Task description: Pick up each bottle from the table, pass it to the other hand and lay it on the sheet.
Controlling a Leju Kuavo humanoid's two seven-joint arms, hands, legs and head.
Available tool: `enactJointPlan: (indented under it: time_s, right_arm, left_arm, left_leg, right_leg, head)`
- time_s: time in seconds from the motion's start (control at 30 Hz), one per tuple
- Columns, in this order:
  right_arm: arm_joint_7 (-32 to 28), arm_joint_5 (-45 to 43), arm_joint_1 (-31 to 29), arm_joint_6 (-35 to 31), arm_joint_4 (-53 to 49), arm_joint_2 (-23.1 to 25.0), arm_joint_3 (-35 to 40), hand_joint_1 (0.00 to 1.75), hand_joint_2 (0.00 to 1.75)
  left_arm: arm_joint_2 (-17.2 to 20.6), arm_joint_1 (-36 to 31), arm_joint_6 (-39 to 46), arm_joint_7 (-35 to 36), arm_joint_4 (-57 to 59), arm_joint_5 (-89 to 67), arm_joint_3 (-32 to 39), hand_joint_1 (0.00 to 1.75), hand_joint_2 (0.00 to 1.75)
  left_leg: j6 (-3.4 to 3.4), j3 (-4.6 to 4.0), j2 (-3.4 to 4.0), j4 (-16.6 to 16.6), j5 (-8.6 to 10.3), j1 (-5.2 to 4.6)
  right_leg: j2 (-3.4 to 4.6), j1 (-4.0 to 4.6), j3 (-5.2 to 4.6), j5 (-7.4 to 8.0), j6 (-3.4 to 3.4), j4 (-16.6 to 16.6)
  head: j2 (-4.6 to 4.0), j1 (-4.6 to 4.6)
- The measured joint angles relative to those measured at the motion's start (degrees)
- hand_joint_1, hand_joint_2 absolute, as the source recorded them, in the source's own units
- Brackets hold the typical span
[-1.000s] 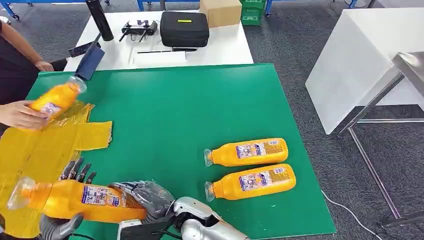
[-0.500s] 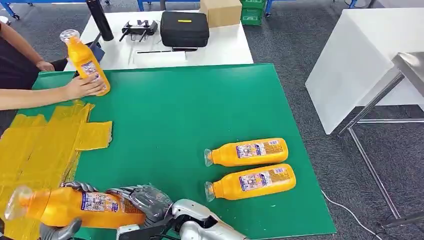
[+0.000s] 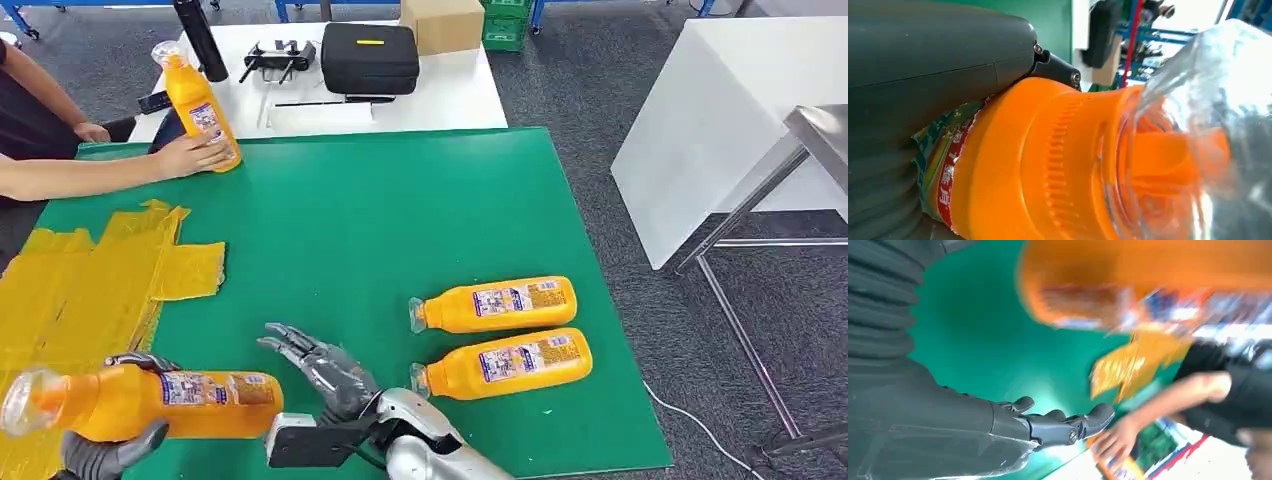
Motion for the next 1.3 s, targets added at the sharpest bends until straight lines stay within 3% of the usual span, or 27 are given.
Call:
enactJointPlan:
  time_s: [0.1,0.27,0.57,0.6,0.73,0.83,0.93,1.17,1.3]
  right_arm:
    - [0.09,0.33,1.24,-1.05,-2.6,-1.11,-1.97,0.0,0.0]
    - [0.06,1.27,6.13,-1.99,-13.23,-6.52,-8.4,0.0,0.0]
    - [0.07,2.54,9.61,-1.31,-21.48,-10.25,-13.18,0.0,0.0]
    - [0.07,2.99,9.83,-1.53,-22.1,-10.73,-13.37,0.0,1.75]
    - [0.5,3.61,11.38,-1.35,-25.53,-14.98,-14.38,0.0,1.75]
    - [0.61,3.85,12.58,-0.66,-27.79,-18.88,-15.58,0.0,1.75]
    - [0.76,3.85,13.28,0.0,-29.15,-21.87,-16.41,0.0,1.75]
    - [2.64,5.03,13.46,1.62,-29.9,-27.02,-17.02,0.0,1.75]
    - [3.24,5.53,13.73,2.58,-30.07,-29.96,-18.31,0.0,1.75]
  left_arm:
    - [-1.0,-0.89,4.91,-2.43,-0.68,-6.29,1.49,1.75,1.75]
    - [-4.02,-3.31,25.28,-9.16,-4.37,-24.42,5.92,1.75,1.75]
    - [-6.2,-4.17,30.79,-10.93,-7.56,-29.26,9.18,1.75,1.75]
    - [-6.62,-4.21,36.1,-12.31,-7.93,-33.5,9.4,1.75,1.75]
    - [-7.56,-3.31,58.05,-11.25,-9.7,-57.96,10.16,1.75,1.75]
    - [-7.67,-2.57,64.95,-3.65,-8.44,-77.79,10.16,1.75,1.75]
    - [-7.37,-2.67,67.14,3.58,-3.33,-90.65,9.38,1.75,1.75]
    - [-4.26,-5.09,64.5,16.05,10.04,-104.68,7.08,1.75,1.75]
    - [-2.04,-7.05,62.36,19.3,17.78,-106.48,5.55,1.75,1.75]
  left_leg:
    - [0.0,0.02,0.02,0.01,0.01,0.0]
    - [0.05,-0.01,-0.21,0.02,0.03,-0.01]
    - [0.05,-0.01,-0.15,0.01,0.01,-0.01]
    - [0.05,-0.01,-0.15,0.01,0.01,-0.01]
    - [0.06,-0.01,-0.26,0.02,0.01,-0.06]
    - [0.09,-0.03,-0.32,0.02,-0.01,-0.13]
    - [0.1,-0.02,-0.28,0.02,-0.02,-0.2]
    - [0.13,-0.01,-0.25,0.02,0.03,-0.16]
    - [0.14,-0.01,-0.24,0.02,0.04,-0.14]
  right_leg:
    - [0.0,-0.02,-0.03,0.01,0.0,-0.01]
    - [-0.25,-0.02,0.07,-0.01,0.03,-0.01]
    - [-0.24,-0.06,0.02,-0.01,0.04,-0.01]
    - [-0.24,-0.06,0.02,-0.01,0.04,-0.01]
    - [-0.25,-0.09,0.06,-0.05,0.08,-0.02]
    - [-0.27,-0.15,0.06,-0.05,0.1,-0.03]
    - [-0.25,-0.2,0.04,-0.03,0.11,-0.03]
    - [-0.26,-0.19,0.05,-0.01,0.13,-0.03]
    - [-0.26,-0.18,0.05,-0.01,0.13,-0.03]
  head:
    - [0.0,0.0]
    - [0.0,0.0]
    - [0.0,-0.02]
    - [0.0,-0.04]
    - [0.0,-0.02]
    - [0.0,0.0]
    - [0.0,-0.02]
    - [0.0,-0.07]
    - [0.0,-0.02]
